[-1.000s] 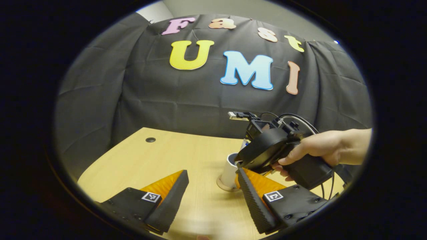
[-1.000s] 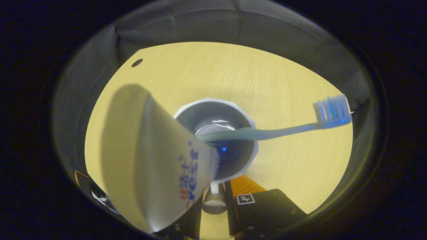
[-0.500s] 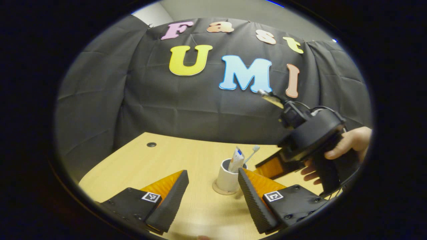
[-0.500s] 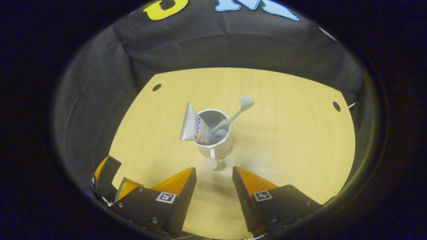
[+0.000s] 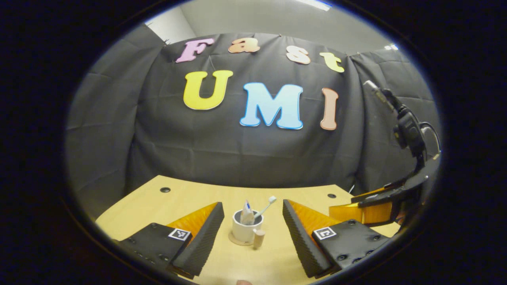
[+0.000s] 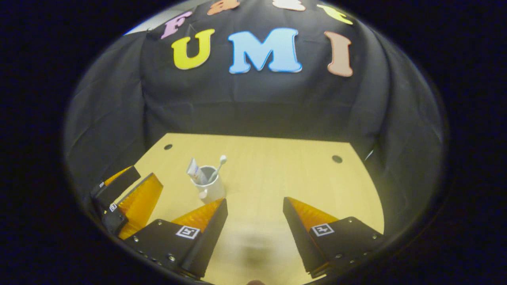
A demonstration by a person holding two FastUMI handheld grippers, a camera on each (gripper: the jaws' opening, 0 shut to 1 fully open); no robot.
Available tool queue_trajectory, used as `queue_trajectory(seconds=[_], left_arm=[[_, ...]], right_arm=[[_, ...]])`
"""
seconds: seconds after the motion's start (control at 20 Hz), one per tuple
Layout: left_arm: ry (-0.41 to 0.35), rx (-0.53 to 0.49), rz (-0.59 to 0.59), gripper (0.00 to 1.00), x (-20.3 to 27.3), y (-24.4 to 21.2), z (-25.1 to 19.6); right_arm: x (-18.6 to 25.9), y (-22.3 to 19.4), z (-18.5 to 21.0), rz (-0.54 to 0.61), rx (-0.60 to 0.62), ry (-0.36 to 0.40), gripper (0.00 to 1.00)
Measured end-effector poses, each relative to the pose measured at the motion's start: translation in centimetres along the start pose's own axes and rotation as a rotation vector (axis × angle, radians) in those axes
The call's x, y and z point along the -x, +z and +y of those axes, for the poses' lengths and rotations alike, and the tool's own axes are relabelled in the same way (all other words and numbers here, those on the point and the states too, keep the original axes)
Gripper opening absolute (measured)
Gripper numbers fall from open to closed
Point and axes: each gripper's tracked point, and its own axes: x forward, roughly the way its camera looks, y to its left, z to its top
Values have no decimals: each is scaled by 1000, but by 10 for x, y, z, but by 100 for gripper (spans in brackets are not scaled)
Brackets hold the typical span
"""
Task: Put the toothbrush and toothpaste on the desktop into the cup, then pick up the cup and place it on the coaster on the desktop.
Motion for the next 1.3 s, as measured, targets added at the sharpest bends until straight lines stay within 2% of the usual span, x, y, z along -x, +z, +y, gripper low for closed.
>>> queue_trajectory(seconds=[0.15, 0.2, 0.25, 0.3, 0.4, 0.75, 0.8, 1.3], left_arm=[[-10, 6, -56, 96, 7, 22, -21], [-7, 7, -75, 94, 11, 29, -26], [-6, 8, -92, 99, 13, 35, -32], [-4, 8, -108, 94, 17, 40, -37], [3, 1, -133, 95, 26, 47, -44], [52, -8, -200, 99, 54, 66, -60], [61, -5, -210, 96, 58, 68, -61], [107, 4, -251, 96, 89, 85, -65]], right_arm=[[27, 20, -22, -188, 42, -70, 86], [35, 24, -28, -240, 59, -86, 86], [45, 29, -32, -286, 74, -98, 84], [52, 33, -36, -334, 87, -111, 87], [66, 40, -42, -413, 106, -134, 87], [96, 45, -66, -504, 105, -160, 86], [100, 45, -66, -512, 108, -156, 86], [118, 49, -65, -556, 118, -122, 86]])
